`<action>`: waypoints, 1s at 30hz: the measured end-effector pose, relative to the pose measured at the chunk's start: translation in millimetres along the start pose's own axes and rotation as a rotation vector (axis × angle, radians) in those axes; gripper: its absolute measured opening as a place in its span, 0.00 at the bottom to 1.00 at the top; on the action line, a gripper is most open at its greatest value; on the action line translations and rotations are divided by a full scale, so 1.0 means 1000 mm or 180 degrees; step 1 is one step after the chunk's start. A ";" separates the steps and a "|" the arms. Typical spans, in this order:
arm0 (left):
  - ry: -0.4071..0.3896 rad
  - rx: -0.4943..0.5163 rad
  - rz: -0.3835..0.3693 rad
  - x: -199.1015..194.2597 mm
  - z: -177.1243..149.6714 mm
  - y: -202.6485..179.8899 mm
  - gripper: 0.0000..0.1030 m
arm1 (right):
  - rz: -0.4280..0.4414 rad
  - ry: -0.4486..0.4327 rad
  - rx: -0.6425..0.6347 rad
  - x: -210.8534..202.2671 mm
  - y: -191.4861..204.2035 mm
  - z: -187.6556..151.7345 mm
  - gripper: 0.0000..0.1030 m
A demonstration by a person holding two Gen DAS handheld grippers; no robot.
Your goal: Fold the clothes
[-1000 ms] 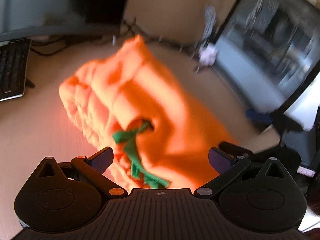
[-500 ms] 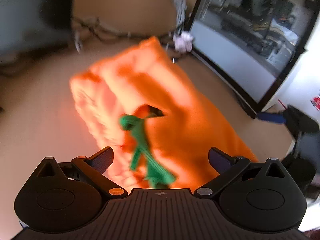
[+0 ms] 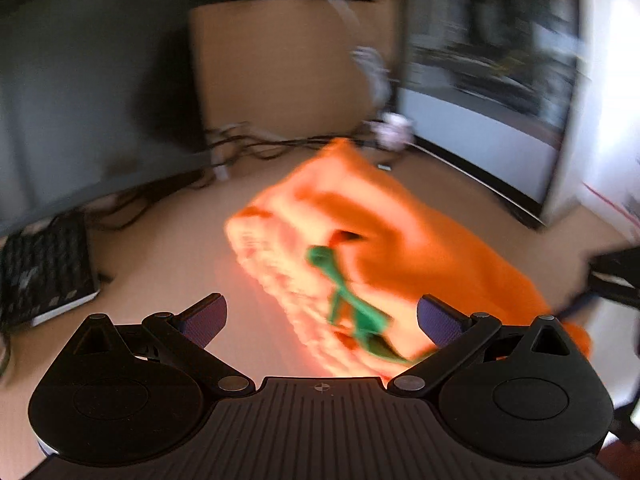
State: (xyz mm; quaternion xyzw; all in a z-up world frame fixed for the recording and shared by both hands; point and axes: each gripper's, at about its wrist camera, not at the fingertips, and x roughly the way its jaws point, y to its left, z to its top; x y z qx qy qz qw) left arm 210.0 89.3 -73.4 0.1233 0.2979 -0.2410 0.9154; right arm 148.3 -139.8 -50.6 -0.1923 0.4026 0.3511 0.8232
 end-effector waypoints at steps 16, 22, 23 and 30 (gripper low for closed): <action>0.0035 0.2016 -0.0594 0.021 -0.037 -0.085 1.00 | 0.0670 0.0148 0.2052 0.011 -0.094 0.000 0.46; 0.0064 0.2133 -0.0406 0.048 -0.040 -0.084 1.00 | 0.0631 0.0189 0.2011 0.009 -0.090 0.004 0.46; 0.0056 0.2075 -0.0418 0.049 -0.038 -0.081 1.00 | 0.0522 0.0175 0.1830 0.005 -0.088 0.008 0.48; 0.0229 0.1115 -0.0826 0.060 -0.011 -0.054 1.00 | -0.0215 -0.0347 0.0041 -0.030 -0.017 0.022 0.77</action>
